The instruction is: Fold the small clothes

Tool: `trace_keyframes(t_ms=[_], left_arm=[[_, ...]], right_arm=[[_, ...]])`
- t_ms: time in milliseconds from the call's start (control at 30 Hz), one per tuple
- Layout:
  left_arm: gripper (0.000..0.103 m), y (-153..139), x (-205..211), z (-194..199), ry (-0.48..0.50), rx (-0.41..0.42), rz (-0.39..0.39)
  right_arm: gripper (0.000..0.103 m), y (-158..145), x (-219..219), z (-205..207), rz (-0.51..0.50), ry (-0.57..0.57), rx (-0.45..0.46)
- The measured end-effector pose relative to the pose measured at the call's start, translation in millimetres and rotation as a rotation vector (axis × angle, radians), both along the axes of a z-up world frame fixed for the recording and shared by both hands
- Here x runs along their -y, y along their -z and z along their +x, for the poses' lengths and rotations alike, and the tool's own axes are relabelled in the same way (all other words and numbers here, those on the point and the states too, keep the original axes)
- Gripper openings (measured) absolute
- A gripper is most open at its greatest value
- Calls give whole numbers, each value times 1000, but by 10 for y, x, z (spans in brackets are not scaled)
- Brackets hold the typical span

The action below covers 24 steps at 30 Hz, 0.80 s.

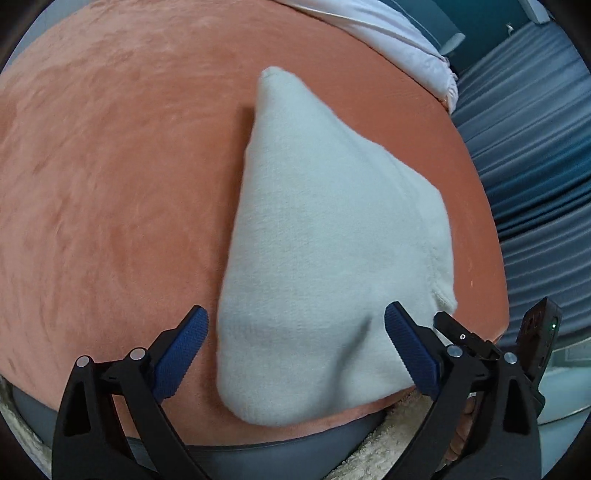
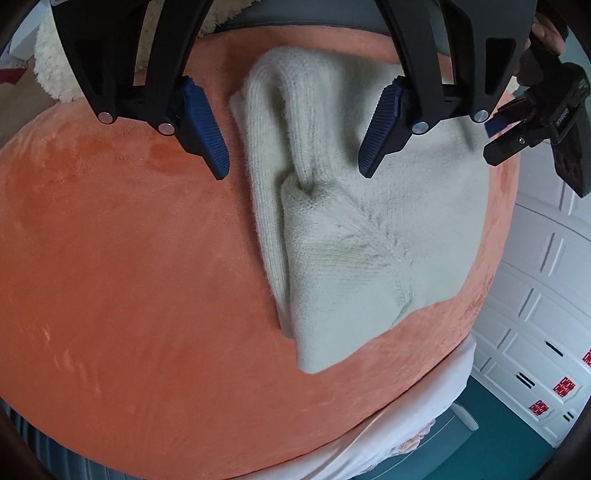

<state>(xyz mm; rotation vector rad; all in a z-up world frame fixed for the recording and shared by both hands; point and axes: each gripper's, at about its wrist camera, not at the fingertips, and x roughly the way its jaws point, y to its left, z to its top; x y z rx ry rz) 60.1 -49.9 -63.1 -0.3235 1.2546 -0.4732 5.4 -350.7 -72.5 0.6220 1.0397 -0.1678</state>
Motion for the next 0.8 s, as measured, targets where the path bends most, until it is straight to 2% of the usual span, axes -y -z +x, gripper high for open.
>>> trace_keyframes(t_ms=[67,200,267,400,467,500,533,567,667,733,800], left_arm=[[94,38,-47,-38,-11,-11,9],[94,79,-62,-133,18,-11,32],[94,151,-100,-185,35,-41,32],[94,386,-196,-301,37,-126,-19],[93,432,-230,-289,27,-116,-43],[91,429,-227,-254,35,-105,-44],[70,413,-222,-216,52,-89,-57],[47,377,-197,-157,94,-83,-93],[41,174,-252,-12,87,-90,-96],[41,45,-332,31,86,-64,-96],[42,57,-345,17,105,-55,-65]], right_arm=[[71,28,38,27,11,14,-11],[71,-135,41,-21,-50,52,66],[71,-162,58,17,-43,41,78],[71,103,115,141,74,4,-6],[71,277,156,129,181,25,4],[65,337,180,109,232,47,28],[49,371,180,114,278,44,50],[38,346,174,130,281,50,49],[28,-48,7,160,170,-20,104],[26,-313,-105,108,138,-56,161],[26,-329,-186,72,102,-65,165]])
